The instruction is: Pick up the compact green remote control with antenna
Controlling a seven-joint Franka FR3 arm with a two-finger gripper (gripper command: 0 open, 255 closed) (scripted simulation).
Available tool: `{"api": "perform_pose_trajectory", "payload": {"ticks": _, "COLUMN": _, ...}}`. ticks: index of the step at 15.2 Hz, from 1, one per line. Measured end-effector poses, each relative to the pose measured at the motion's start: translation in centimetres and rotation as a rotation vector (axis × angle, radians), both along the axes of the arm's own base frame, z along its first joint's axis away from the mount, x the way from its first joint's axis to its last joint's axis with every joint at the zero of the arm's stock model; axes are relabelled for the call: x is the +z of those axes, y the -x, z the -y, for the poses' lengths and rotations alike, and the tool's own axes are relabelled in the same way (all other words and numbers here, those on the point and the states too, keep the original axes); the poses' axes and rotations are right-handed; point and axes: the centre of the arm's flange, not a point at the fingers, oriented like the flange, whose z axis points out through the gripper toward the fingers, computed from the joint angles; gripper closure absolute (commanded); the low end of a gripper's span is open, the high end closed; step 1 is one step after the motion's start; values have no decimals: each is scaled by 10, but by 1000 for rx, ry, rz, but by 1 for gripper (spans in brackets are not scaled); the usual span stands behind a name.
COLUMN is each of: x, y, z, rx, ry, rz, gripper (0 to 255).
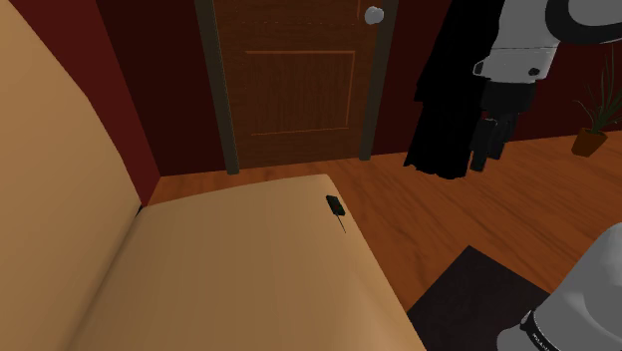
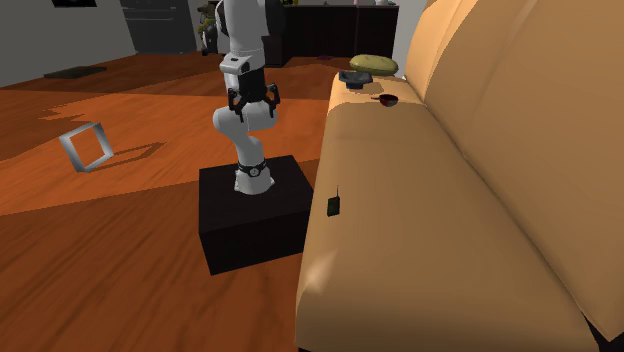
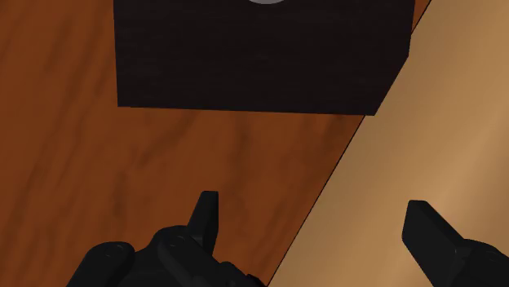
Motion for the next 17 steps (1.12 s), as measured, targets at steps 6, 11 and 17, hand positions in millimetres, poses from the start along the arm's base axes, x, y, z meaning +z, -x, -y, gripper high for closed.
{"api": "perform_pose_trajectory", "payload": {"ticks": 6, "x": -29, "y": -27, "z": -25, "rx": -38, "ry": -24, "rz": 31, "gripper": 0}}
{"api": "perform_pose_trajectory", "payload": {"ticks": 11, "x": -66, "y": -56, "z": -57, "rx": -88, "ry": -55, "rz": 70, "gripper": 0}}
{"api": "perform_pose_trajectory", "payload": {"ticks": 17, "x": -104, "y": -104, "z": -95, "rx": -147, "ry": -92, "rz": 118, "gripper": 0}}
